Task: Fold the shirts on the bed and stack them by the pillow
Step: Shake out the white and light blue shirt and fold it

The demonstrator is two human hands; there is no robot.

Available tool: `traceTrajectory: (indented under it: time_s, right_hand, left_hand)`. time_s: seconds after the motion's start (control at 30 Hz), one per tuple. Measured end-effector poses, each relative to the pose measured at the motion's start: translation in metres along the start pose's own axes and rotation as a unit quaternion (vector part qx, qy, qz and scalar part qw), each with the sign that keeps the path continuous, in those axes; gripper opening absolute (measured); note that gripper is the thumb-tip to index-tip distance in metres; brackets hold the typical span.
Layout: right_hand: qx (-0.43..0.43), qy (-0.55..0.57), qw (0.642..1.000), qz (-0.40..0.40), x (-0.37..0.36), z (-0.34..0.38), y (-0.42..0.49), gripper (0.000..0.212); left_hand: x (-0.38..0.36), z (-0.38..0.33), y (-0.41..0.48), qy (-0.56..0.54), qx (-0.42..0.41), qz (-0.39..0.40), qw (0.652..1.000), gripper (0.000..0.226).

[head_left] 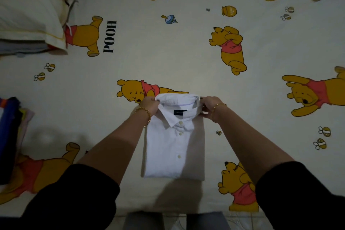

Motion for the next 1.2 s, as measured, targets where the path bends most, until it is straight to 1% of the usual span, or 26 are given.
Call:
traceTrajectory:
  time_s: [0.03, 0.07, 0.13, 0.2, 0.23, 0.27, 0.3, 0.33, 0.37, 0.4, 0.47, 0.53, 0.57, 0.63, 0.67, 0.77, 0.83, 0.9, 1.0, 1.03, 1.07, 1.1, 1.13, 1.2]
  right_hand:
    - [0.005, -0.009, 1.0, 0.001, 0.002, -0.003, 0.003, 0.023]
    - [0.009, -0.028, 1.0, -0.007, 0.004, -0.006, 0.003, 0.021]
    - [0.018, -0.09, 0.995, -0.044, 0.009, -0.008, 0.004, 0.012]
    - [0.031, -0.184, 0.977, -0.107, 0.021, -0.008, 0.005, 0.018]
    - [0.037, -0.202, 0.971, -0.125, 0.024, -0.006, 0.004, 0.02]
    - [0.034, -0.187, 0.975, -0.118, 0.024, -0.007, 0.004, 0.018]
    - [0.02, -0.135, 0.986, -0.095, 0.021, -0.009, 0.002, 0.014]
    - [-0.006, -0.059, 0.996, -0.066, 0.019, -0.012, 0.001, 0.012]
    - [-0.032, 0.033, 0.998, -0.032, 0.016, -0.015, 0.001, 0.014]
    - [-0.056, 0.125, 0.99, 0.006, 0.013, -0.017, -0.001, 0.02]
    - [-0.107, 0.276, 0.953, 0.068, 0.005, -0.023, -0.004, 0.028]
    - [-0.137, 0.338, 0.925, 0.103, -0.002, -0.03, -0.005, 0.03]
    - [-0.141, 0.344, 0.921, 0.118, -0.004, -0.032, -0.006, 0.029]
    - [-0.143, 0.319, 0.928, 0.131, -0.009, -0.037, -0.007, 0.023]
    - [-0.141, 0.289, 0.937, 0.134, -0.01, -0.038, -0.008, 0.02]
    - [-0.119, 0.142, 0.975, 0.124, -0.007, -0.042, -0.01, 0.019]
    - [-0.118, 0.075, 0.982, 0.125, -0.008, -0.043, -0.014, 0.021]
    - [-0.112, 0.075, 0.983, 0.123, -0.01, -0.042, -0.015, 0.02]
    - [-0.101, 0.162, 0.975, 0.115, -0.009, -0.041, -0.012, 0.018]
    - [-0.108, 0.199, 0.967, 0.115, -0.009, -0.045, -0.011, 0.019]
    - [-0.117, 0.21, 0.965, 0.107, -0.009, -0.051, -0.011, 0.02]
    - [-0.122, 0.199, 0.968, 0.095, -0.008, -0.058, -0.009, 0.021]
    - [-0.117, 0.161, 0.977, 0.072, -0.006, -0.063, -0.006, 0.02]
    - [-0.089, 0.051, 0.995, 0.01, -0.001, -0.064, -0.002, 0.017]
  left_hand:
    - [0.001, 0.001, -0.002, -0.003, -0.009, -0.008, 1.0, 0.012]
    - [0.003, 0.0, -0.008, 0.018, -0.03, -0.032, 0.999, 0.01]
    - [0.01, -0.002, -0.013, 0.056, -0.066, -0.089, 0.992, 0.006]
    - [0.013, -0.006, -0.019, 0.063, -0.098, -0.1, 0.988, 0.025]
    - [0.013, -0.008, -0.018, 0.055, -0.099, -0.099, 0.989, 0.027]
    - [0.011, -0.01, -0.019, 0.045, -0.09, -0.08, 0.992, 0.027]
    - [0.009, -0.012, -0.02, 0.015, -0.074, -0.051, 0.996, 0.025]
    - [0.006, -0.01, -0.02, -0.043, -0.042, -0.015, 0.998, 0.024]
    - [0.002, -0.009, -0.021, -0.12, -0.003, 0.027, 0.992, 0.024]
    - [-0.001, -0.007, -0.026, -0.201, 0.036, 0.06, 0.977, 0.025]
    - [-0.004, 0.0, -0.029, -0.3, 0.088, 0.093, 0.945, 0.026]
    - [-0.007, 0.008, -0.031, -0.346, 0.113, 0.111, 0.925, 0.024]
    - [-0.008, 0.012, -0.03, -0.346, 0.114, 0.115, 0.924, 0.022]
    - [-0.011, 0.02, -0.027, -0.328, 0.11, 0.122, 0.93, 0.017]
    - [-0.013, 0.023, -0.028, -0.322, 0.111, 0.13, 0.931, 0.018]
    - [-0.019, 0.03, -0.03, -0.296, 0.103, 0.155, 0.937, 0.019]
    - [-0.022, 0.035, -0.033, -0.282, 0.101, 0.169, 0.939, 0.02]
    - [-0.024, 0.037, -0.035, -0.268, 0.091, 0.181, 0.942, 0.024]
    - [-0.023, 0.038, -0.037, -0.282, 0.073, 0.192, 0.937, 0.03]
    - [-0.023, 0.038, -0.038, -0.288, 0.072, 0.19, 0.936, 0.032]
    - [-0.022, 0.039, -0.038, -0.288, 0.074, 0.184, 0.937, 0.032]
    - [-0.022, 0.041, -0.038, -0.273, 0.081, 0.168, 0.944, 0.033]
    - [-0.021, 0.044, -0.036, -0.249, 0.089, 0.145, 0.953, 0.033]
    - [-0.015, 0.047, -0.031, -0.194, 0.098, 0.08, 0.973, 0.028]
Point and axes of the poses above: each hand's wrist, its own y-axis towards the middle knuckle, its own x-axis out of the back of the hand, z = x × y, the point moved 6 cm from there along y, towards the middle knuckle, and after that the axes turned 4 degrees about -y, right-handed, at the moved point
